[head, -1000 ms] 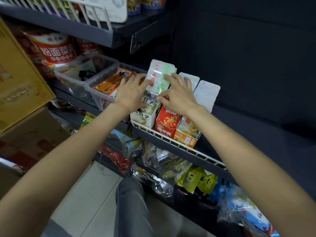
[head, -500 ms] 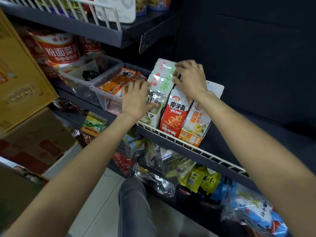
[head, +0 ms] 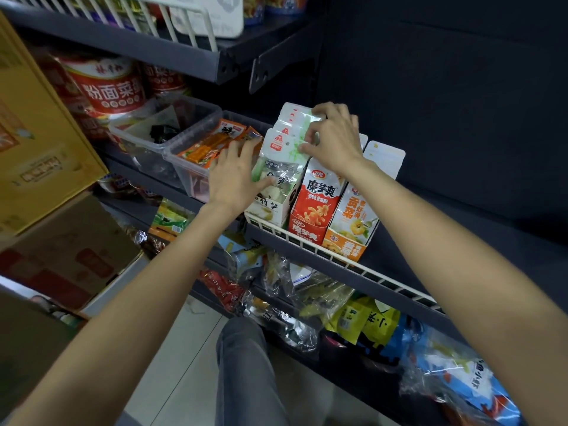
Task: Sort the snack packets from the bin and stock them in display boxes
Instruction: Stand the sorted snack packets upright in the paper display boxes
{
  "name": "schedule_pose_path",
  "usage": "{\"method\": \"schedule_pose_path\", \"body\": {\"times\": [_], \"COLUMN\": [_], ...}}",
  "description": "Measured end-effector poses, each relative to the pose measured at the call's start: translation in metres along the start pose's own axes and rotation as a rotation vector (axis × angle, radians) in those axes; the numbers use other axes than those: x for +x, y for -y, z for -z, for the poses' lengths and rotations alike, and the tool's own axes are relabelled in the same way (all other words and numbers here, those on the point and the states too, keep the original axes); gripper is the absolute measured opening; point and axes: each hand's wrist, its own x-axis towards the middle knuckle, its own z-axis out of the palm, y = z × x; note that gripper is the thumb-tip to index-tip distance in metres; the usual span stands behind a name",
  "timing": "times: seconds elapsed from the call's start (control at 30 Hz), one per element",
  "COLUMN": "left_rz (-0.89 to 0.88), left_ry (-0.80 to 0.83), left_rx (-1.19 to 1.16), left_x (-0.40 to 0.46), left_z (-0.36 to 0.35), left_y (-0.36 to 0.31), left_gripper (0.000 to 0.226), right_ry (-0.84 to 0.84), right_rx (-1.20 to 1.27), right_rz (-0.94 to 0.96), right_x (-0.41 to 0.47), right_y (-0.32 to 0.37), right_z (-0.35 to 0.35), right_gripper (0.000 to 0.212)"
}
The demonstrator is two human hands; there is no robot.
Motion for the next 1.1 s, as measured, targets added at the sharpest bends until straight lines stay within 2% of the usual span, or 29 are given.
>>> {"method": "schedule_pose_path", "body": {"times": [0.1, 0.2, 0.4, 0.53, 0.6, 0.7, 0.87, 0.93, 1.1], "left_rz": [-0.108, -0.175, -0.149, -0.127, -0.097, -0.063, -0.051, -0.047, -0.056], "left_ry": [-0.093, -0.076, -0.021, -0.027, -0.027, -0.009, -0.027, -0.039, -0.047], "left_rx": [0.019, 0.057, 0.054, 0.041, 0.031, 0.032, 0.044, 0.046, 0.079], "left_x": [-0.003, -0.005, -0.003, -0.002, 0.000, 0.001, 0.000, -0.002, -0.007], "left_z": [0.001, -0.004, -0.011, -0.012, -0.012, -0.013, -0.015, -0.016, -0.015], "left_y": [0.004, 0.001, -0.001, -0.005, -0.008, -0.010, -0.011, -0.010, -0.008], "left_gripper": [0.053, 0.046, 0.054, 0.064, 0.069, 0.077, 0.083, 0.083, 0.080], "right_ry": [-0.039, -0.070, -0.055, 0.125, 0.188, 0.159, 0.066, 0.051, 0.020], "right_rx": [-0.022, -0.056, 0.007, 0.012, 0.005, 0.057, 0.149, 0.253, 0.906], "right_rz": [-0.011, -0.034, -0.089, -0.115, -0.113, -0.114, -0.201, -0.262, -0.498], "right_x": [0.003, 0.004, 0.003, 0.010, 0.014, 0.014, 0.014, 0.011, 0.002], "right_y": [0.005, 0.010, 0.006, 0.001, -0.001, 0.000, 0.002, 0.003, -0.002], "right_z": [-0.004, -0.010, -0.003, 0.004, 0.006, 0.010, 0.015, 0.014, 0.011], "right_gripper": [0.015, 0.013, 0.017, 0.031, 0.025, 0.014, 0.021, 0.021, 0.017]}}
